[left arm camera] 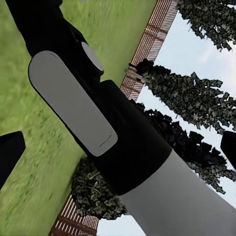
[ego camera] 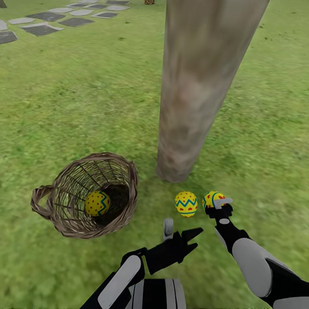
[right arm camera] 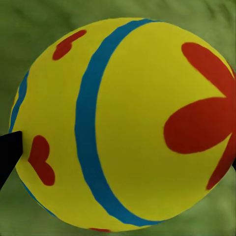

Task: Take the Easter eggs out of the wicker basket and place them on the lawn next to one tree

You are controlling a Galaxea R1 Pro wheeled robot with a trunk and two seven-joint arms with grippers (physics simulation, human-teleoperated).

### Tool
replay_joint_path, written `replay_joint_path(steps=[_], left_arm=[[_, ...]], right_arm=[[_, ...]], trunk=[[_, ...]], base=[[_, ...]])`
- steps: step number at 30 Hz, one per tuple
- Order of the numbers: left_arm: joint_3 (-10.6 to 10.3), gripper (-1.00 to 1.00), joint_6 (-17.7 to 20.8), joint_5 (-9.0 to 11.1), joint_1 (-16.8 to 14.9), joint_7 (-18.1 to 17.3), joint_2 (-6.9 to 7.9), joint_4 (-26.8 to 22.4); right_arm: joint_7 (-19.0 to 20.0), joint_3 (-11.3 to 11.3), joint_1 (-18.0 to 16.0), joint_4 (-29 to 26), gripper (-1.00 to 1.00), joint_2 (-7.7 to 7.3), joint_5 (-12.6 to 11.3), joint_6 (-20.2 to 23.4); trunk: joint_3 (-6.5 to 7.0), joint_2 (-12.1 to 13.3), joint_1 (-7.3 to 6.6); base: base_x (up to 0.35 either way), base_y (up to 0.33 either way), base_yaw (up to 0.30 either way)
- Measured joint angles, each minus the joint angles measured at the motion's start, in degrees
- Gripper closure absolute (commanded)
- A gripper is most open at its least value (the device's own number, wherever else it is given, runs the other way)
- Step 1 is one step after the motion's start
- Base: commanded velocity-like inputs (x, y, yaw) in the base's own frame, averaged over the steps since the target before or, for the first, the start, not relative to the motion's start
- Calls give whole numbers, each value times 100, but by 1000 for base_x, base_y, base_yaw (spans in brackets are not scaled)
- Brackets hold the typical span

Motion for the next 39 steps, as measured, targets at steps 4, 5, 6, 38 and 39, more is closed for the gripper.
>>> replay_joint_path(steps=[4, 5, 6, 38, 39], left_arm=[[64, -100, -65, -18, -35, -65, 24, -64], [87, -100, -97, -12, -35, -73, 23, -97], [83, -100, -108, 0, -35, -73, 23, -129], [435, -100, -122, 11, -44, -186, 71, -659], [437, -100, -123, 11, -44, -187, 71, -659]], right_arm=[[11, 42, -1, -12, 100, 26, 8, 55], [12, 43, -1, 21, 100, 26, 8, 56], [13, 43, -1, 41, 100, 25, 8, 56], [7, 35, 25, 146, -100, 6, -18, 47], [7, 35, 25, 146, -100, 5, -18, 47]], trunk=[[-23, -2, 2], [-23, -2, 2], [-23, -2, 2], [-23, -2, 2], [-23, -2, 2]], base=[[0, 0, 0], [0, 0, 0], [0, 0, 0], [0, 0, 0], [0, 0, 0]])
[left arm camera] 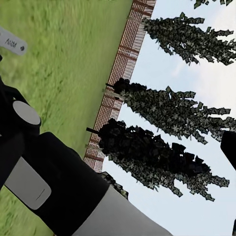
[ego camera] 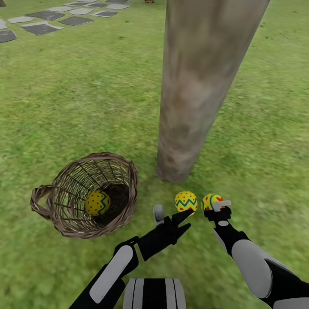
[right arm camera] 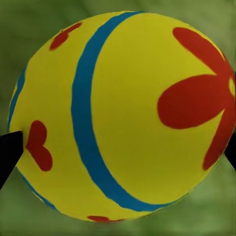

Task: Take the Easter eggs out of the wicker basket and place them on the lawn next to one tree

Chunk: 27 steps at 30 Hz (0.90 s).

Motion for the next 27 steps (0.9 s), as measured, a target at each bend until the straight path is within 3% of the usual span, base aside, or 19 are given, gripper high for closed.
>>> replay_joint_path(steps=[10, 15, 27], left_arm=[[2, -100, 5, 0, 0, -5, 4, -18], [2, -100, 1, -5, 0, -314, 9, -9], [2, -100, 1, -5, 0, -336, 9, 0]], right_arm=[[0, 0, 0, 0, -100, 0, -9, 0], [0, 0, 0, 0, -100, 0, -9, 0], [0, 0, 0, 0, -100, 8, -1, 0]], trunk=[[0, 0, 0], [0, 0, 0], [0, 0, 0]], base=[[0, 0, 0], [0, 0, 0], [0, 0, 0]])
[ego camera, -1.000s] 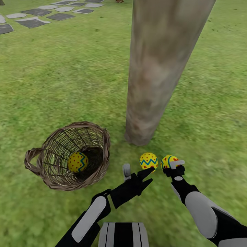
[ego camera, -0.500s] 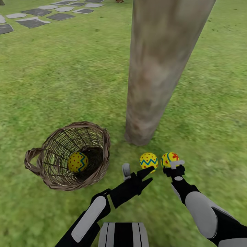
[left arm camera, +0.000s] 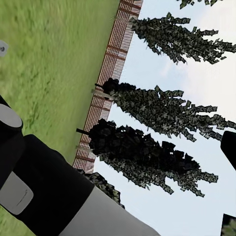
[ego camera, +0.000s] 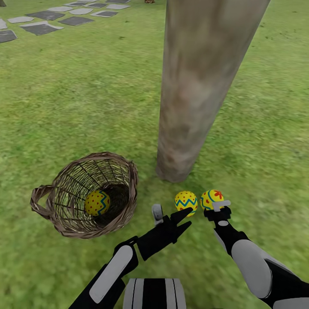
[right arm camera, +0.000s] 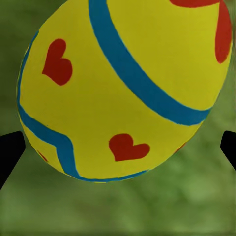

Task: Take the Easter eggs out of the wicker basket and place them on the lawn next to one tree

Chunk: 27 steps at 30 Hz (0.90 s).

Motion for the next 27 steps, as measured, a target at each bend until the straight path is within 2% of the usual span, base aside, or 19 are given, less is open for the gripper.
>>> replay_joint_path(steps=[5, 14, 23, 27], left_arm=[[0, -100, -1, 0, 0, 0, 0, 0], [0, -100, -1, -1, 0, 0, 0, 0], [0, -100, 0, 0, 0, 0, 5, -7], [0, -100, 1, 1, 0, 0, 1, -9]], right_arm=[[2, 0, 0, 0, -100, 0, 0, 0], [5, 0, 0, 0, -100, 0, 0, -9], [9, 0, 0, 0, -100, 0, 0, -9], [9, 0, 0, 0, -100, 0, -6, -9]], trunk=[[0, 0, 0], [-199, -12, 24], [-199, -12, 23], [-112, -7, 13]], base=[[0, 0, 0], [0, 0, 0], [0, 0, 0], [0, 0, 0]])
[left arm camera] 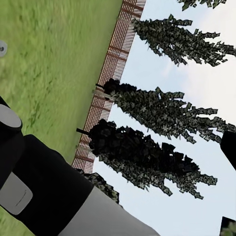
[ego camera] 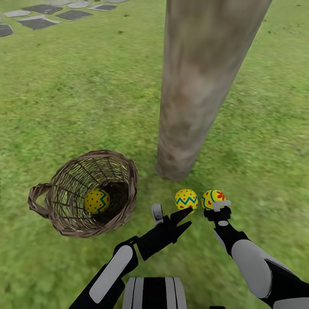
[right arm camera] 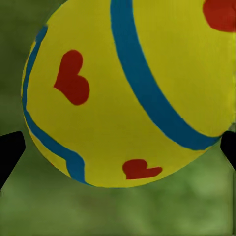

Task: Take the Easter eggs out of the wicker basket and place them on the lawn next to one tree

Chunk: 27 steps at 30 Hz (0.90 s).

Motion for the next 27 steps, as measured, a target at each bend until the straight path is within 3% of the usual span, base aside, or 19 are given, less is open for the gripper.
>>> replay_joint_path(steps=[15, 24, 27], left_arm=[[-17, -100, 0, 2, 0, -5, -1, 4], [39, -100, 123, 113, 101, -44, 254, -32], [43, -100, 123, 176, 105, -80, 351, -64]], right_arm=[[-23, 0, 3, 0, -100, -16, -35, 14], [-141, 20, 33, 129, -100, -8, -2, -114], [-172, 18, 49, 121, -100, -12, -2, -122]], trunk=[[332, 20, -39], [332, 21, -39], [398, 24, -47]], base=[[0, 0, 0], [0, 0, 0], [0, 0, 0]])
